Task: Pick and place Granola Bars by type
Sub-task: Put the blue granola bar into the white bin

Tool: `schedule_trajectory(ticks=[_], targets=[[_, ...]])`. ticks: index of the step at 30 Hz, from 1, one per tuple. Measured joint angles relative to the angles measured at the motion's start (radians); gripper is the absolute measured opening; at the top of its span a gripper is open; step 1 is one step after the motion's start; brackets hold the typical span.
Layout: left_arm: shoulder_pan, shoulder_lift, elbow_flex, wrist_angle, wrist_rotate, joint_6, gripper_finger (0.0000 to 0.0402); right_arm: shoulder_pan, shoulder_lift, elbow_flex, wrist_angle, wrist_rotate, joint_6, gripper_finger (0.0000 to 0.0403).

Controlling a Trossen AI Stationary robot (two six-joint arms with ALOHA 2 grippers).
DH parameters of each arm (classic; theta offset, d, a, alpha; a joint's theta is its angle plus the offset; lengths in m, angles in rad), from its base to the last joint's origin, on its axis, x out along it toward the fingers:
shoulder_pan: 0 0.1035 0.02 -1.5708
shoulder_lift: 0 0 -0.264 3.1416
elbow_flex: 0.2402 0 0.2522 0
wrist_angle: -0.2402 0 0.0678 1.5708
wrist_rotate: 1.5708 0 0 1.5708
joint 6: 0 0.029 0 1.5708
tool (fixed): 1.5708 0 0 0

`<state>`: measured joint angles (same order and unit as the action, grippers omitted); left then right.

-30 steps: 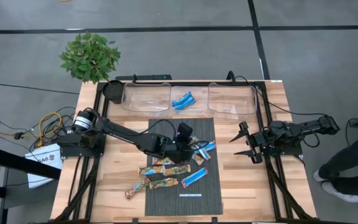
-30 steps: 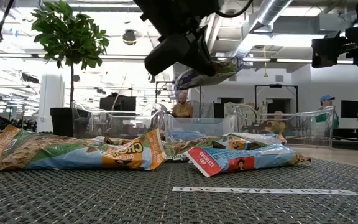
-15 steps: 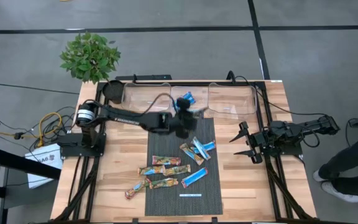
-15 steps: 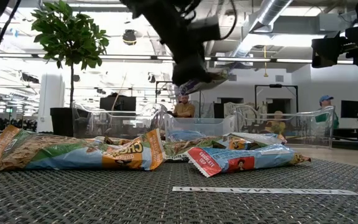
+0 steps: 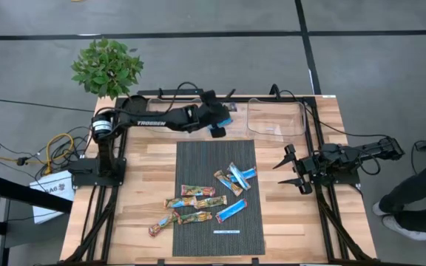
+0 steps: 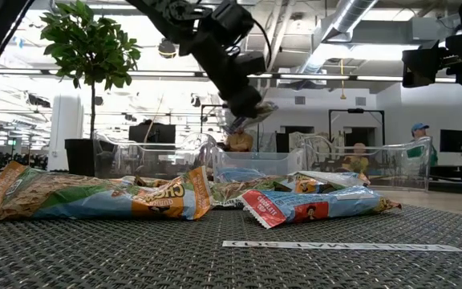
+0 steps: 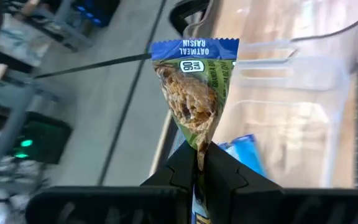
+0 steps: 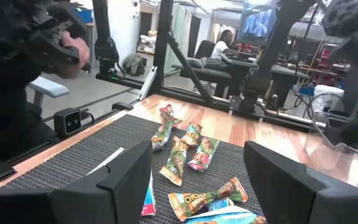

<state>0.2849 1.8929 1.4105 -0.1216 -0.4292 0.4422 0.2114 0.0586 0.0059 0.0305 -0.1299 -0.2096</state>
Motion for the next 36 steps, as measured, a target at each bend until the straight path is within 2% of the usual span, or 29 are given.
schedule_trajectory(ticks=[11, 23, 36], targets=[[0.006, 0.006, 0.0, -0.031, 0.059, -0.076, 0.0012, 0.0, 0.0, 0.0, 0.0, 0.0, 0.0, 0.0249], [0.028, 0.124, 0.001, 0.043, 0.054, -0.078, 0.0012, 0.0, 0.0, 0.0, 0.0, 0.0, 0.0, 0.0249], [0.04, 0.139, 0.002, 0.015, 0.051, -0.171, 0.0016, 0.0, 0.0, 0.0, 0.0, 0.0, 0.0, 0.0249]])
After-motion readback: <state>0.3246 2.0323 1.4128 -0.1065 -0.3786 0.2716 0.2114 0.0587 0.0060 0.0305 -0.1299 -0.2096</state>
